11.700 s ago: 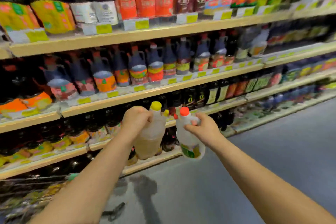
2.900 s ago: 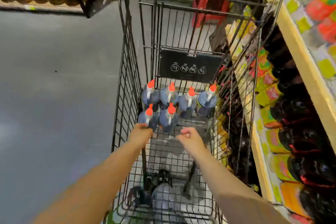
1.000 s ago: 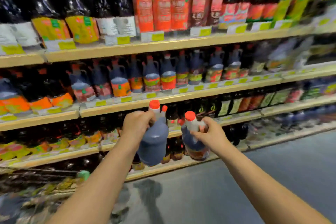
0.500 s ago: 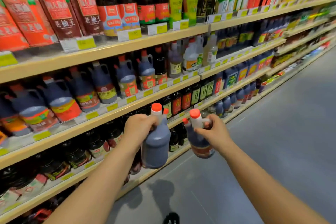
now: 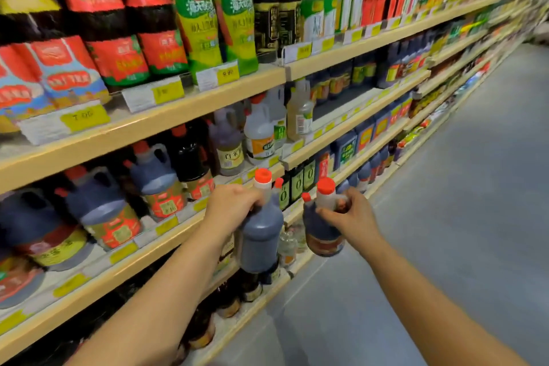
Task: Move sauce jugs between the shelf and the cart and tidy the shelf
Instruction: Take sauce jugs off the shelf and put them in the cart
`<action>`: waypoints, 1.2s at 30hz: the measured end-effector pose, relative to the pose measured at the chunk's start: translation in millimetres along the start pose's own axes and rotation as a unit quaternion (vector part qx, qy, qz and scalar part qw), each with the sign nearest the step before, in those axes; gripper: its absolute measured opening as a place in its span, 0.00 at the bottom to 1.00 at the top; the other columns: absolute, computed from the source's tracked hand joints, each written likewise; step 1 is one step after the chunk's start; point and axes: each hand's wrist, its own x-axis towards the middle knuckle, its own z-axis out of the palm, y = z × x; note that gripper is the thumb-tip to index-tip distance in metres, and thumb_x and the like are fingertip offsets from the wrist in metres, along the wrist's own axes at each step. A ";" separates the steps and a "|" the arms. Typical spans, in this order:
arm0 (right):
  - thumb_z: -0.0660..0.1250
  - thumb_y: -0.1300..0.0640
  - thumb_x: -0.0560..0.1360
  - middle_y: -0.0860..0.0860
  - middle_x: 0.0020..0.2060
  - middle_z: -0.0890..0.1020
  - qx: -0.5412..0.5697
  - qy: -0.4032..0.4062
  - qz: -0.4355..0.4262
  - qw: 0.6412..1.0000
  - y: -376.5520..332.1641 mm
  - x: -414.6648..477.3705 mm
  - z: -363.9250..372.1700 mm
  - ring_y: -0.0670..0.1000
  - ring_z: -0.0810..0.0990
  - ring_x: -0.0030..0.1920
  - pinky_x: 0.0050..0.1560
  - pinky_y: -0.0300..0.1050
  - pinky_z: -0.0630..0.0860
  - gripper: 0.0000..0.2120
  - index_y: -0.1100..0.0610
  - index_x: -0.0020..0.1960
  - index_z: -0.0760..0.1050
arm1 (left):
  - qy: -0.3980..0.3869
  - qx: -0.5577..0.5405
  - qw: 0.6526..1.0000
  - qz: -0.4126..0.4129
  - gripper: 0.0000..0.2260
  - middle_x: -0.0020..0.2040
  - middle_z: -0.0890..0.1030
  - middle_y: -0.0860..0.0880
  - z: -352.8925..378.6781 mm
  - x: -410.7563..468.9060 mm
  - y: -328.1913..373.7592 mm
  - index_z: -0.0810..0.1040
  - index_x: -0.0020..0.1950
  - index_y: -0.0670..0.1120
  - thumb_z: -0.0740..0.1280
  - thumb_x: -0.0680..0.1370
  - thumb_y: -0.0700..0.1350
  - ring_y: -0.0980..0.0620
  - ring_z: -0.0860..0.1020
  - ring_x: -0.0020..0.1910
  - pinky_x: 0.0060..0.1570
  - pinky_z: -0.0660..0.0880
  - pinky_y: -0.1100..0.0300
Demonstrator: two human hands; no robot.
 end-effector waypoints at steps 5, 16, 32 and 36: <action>0.75 0.58 0.67 0.54 0.34 0.70 0.030 -0.009 -0.019 0.999 21.9 83.7 -37.2 0.52 0.70 0.36 0.37 0.47 0.67 0.17 0.60 0.41 0.66 | 0.011 -0.008 1.000 0.012 0.08 0.21 0.69 0.50 56.9 62.8 29.8 0.73 0.18 0.46 0.68 0.57 0.44 0.54 0.66 0.25 0.28 0.63 0.60; 0.73 0.60 0.69 0.59 0.35 0.66 0.033 -0.151 -0.148 0.977 66.1 284.7 -118.5 0.52 0.67 0.35 0.33 0.41 0.62 0.17 0.61 0.40 0.63 | 0.161 -0.095 0.982 -0.022 0.07 0.24 0.65 0.49 196.5 164.6 69.5 0.67 0.21 0.46 0.65 0.56 0.41 0.51 0.63 0.29 0.32 0.59 0.55; 0.74 0.60 0.67 0.51 0.34 0.66 0.145 -0.173 -0.272 0.935 45.3 470.7 -63.0 0.44 0.64 0.32 0.33 0.35 0.62 0.20 0.53 0.36 0.61 | 0.240 -0.128 0.961 -0.043 0.07 0.21 0.66 0.51 264.2 268.8 71.6 0.67 0.16 0.46 0.63 0.52 0.41 0.50 0.64 0.28 0.30 0.59 0.58; 0.76 0.58 0.65 0.53 0.36 0.70 0.111 -0.204 -0.257 0.938 49.9 502.8 -31.2 0.48 0.69 0.36 0.37 0.40 0.66 0.20 0.50 0.36 0.62 | 0.249 -0.117 0.960 -0.048 0.06 0.19 0.66 0.53 271.9 279.3 76.6 0.69 0.15 0.46 0.64 0.52 0.40 0.49 0.64 0.29 0.30 0.59 0.59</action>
